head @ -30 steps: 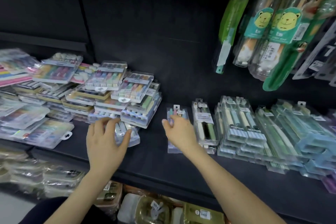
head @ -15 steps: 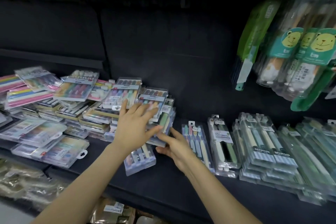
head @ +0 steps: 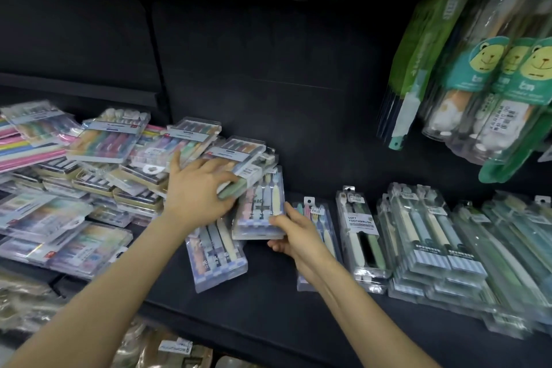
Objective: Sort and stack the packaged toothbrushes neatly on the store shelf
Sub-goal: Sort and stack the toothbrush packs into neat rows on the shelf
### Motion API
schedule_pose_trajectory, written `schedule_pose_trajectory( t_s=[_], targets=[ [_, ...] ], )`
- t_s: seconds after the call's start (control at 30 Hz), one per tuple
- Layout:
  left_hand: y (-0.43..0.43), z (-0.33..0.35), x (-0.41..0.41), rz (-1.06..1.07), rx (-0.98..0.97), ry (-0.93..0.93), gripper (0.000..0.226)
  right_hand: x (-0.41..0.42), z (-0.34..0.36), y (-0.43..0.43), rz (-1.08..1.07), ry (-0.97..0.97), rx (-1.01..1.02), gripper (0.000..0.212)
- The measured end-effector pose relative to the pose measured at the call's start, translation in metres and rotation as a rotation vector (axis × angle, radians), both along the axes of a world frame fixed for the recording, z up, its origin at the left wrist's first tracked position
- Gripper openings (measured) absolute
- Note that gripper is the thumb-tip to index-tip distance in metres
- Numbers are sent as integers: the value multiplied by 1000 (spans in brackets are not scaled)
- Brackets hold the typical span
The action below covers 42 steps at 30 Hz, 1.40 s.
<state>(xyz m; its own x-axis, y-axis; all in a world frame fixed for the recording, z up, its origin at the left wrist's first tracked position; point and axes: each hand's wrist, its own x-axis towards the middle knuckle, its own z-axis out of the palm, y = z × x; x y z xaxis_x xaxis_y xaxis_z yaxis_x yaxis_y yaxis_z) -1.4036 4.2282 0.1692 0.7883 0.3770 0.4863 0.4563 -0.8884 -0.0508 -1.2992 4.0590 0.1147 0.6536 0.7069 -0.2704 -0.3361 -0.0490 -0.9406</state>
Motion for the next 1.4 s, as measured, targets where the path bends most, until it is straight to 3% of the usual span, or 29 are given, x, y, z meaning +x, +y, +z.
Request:
schedule_pose_trajectory(
  t_s=[0.37, 0.53, 0.7, 0.8, 0.93, 1.0, 1.13, 1.3, 1.4],
  targets=[
    [14, -1, -12, 24, -18, 11, 33, 8, 3, -44, -53, -69, -89, 61],
    [10, -1, -17, 29, -34, 76, 47, 7, 10, -68, -81, -40, -56, 57],
    [-23, 1, -22, -34, -76, -150, 59, 0, 19, -88, -31, -20, 41, 43],
    [-64, 0, -23, -55, -494, -310, 44, -9, 24, -100, 10, 5, 116, 38],
    [-106, -6, -18, -113, -1580, -307, 47, -24, 25, -115, 51, 68, 221, 53],
    [-119, -8, -15, -205, -1943, -428, 34, -31, 25, -123, 79, 71, 233, 64],
    [-135, -19, -15, -233, -1991, -636, 20, -38, 22, -136, 115, 47, 181, 61],
    [-142, -28, -25, -145, -1881, -657, 13, -38, 24, -155, 2, 48, 89, 55],
    [-132, -29, -38, -32, -1679, -639, 13, -35, 32, -166, -171, -45, 43, 50]
  ],
)
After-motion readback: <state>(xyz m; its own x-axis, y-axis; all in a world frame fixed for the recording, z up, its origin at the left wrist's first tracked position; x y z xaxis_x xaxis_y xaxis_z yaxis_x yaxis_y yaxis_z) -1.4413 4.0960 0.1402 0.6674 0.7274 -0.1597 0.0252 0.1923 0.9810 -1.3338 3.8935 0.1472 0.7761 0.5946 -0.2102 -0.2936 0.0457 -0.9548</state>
